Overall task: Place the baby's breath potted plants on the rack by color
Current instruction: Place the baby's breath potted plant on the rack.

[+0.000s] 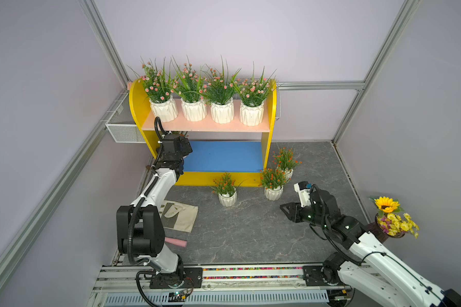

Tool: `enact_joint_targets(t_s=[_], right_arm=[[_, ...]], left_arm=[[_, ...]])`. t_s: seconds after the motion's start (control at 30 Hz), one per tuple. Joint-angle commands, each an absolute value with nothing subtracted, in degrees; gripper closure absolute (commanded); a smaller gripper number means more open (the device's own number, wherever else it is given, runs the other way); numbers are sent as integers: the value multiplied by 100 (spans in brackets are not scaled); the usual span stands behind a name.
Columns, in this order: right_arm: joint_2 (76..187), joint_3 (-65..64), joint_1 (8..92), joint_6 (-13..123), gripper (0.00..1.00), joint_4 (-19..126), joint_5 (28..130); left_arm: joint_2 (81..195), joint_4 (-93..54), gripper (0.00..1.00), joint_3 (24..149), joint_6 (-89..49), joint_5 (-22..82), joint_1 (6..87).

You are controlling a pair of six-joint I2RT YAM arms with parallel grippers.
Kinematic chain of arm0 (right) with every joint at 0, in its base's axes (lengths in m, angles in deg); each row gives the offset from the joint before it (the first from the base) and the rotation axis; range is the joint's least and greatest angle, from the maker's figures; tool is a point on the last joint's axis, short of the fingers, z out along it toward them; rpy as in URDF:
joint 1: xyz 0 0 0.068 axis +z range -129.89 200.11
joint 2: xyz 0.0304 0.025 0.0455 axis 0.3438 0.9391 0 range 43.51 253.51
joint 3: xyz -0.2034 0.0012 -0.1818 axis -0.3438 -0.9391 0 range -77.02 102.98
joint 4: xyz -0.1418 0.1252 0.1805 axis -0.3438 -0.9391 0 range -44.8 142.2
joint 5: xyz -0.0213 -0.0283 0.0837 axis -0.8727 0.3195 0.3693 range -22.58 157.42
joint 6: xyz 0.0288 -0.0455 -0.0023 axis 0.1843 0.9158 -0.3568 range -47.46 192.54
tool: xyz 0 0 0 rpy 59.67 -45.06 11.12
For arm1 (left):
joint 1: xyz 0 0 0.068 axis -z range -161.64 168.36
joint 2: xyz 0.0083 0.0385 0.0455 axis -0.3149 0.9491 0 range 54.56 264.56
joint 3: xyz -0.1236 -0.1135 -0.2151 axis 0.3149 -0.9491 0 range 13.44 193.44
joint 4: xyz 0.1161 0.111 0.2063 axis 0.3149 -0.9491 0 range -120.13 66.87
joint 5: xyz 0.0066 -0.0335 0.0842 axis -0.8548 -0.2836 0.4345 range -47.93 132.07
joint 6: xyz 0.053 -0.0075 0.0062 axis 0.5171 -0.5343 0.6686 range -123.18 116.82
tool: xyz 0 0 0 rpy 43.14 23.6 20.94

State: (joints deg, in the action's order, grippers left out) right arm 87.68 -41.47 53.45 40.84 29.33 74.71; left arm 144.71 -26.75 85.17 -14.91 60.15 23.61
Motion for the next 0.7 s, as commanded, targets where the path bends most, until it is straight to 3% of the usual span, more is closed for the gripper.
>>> enact_joint_targets(t_s=[0.0,0.33,0.67], right_arm=[[8836,-4270,5307,4046,58,3091,7435],[9398,-4198,5476,4064,59,3589,7490],[10614,-3798,6155,4010,62,4403,7344]], left_arm=[[14119,-3013,1,8259,-1626,5834,2364],[12750,-3009,0,6707,-2160,5604,2506],[10705,-3192,0,5178,-2744,5714,3069]])
